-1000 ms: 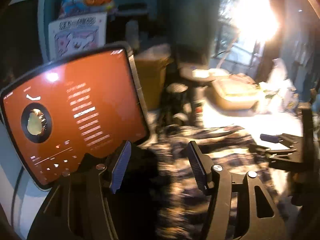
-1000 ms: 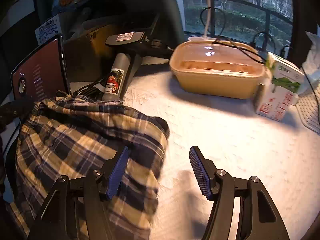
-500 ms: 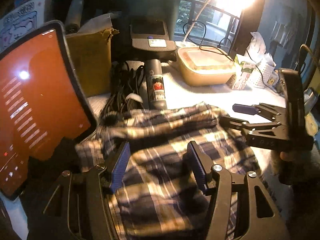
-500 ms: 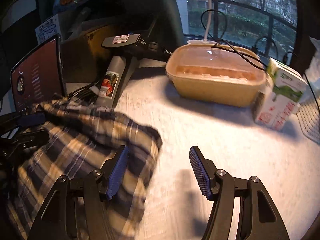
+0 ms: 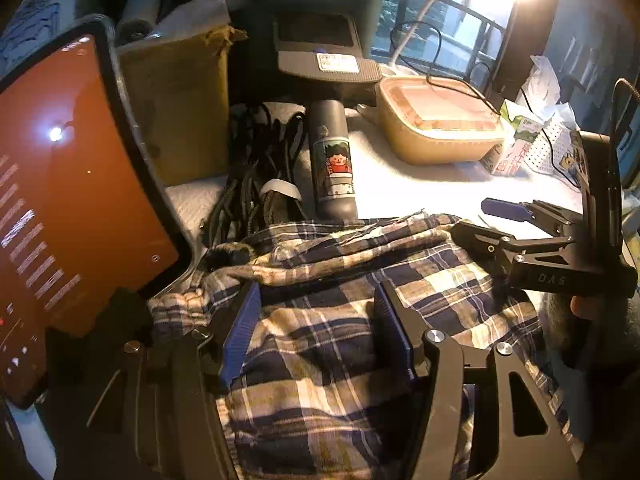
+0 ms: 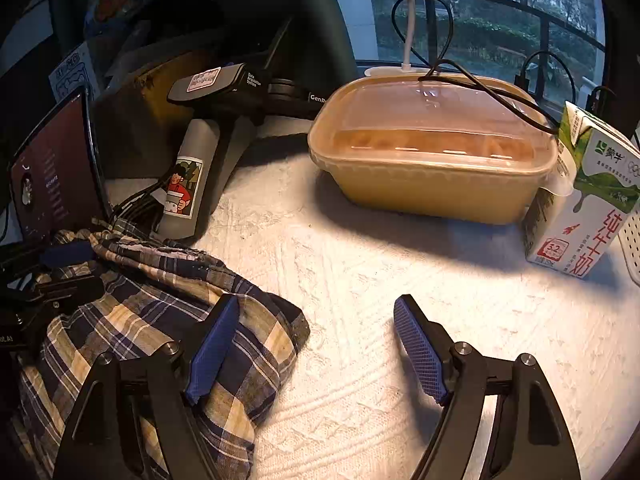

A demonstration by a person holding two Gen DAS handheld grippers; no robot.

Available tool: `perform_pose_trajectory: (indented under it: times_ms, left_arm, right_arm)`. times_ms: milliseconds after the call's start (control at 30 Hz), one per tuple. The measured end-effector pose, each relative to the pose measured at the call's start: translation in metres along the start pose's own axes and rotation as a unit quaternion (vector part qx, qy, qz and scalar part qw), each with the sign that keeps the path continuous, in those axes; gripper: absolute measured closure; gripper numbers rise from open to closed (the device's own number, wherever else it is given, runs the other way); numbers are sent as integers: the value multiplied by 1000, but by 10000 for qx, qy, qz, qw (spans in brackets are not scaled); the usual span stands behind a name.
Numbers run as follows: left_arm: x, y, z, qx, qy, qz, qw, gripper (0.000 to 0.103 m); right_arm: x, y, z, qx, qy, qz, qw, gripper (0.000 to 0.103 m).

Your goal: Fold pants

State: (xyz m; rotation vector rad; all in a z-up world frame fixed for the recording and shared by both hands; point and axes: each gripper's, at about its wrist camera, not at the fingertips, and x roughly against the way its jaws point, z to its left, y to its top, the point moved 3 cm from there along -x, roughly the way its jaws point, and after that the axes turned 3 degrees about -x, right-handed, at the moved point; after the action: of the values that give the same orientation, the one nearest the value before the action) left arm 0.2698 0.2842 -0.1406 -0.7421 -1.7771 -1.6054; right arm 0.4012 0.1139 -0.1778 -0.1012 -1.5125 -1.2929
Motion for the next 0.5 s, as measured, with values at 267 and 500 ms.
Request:
perform_pose_trajectory:
  times_ms: [267, 500]
  left_arm:
    - [60, -15, -16, 90, -96, -887, 9960, 24]
    - [77, -40, -35, 88, -192, -914, 9956, 24]
  right_arm:
    - [44, -14, 2, 120, -301, -178, 9993, 22]
    - [82, -46, 5, 160, -487, -212, 9985, 22]
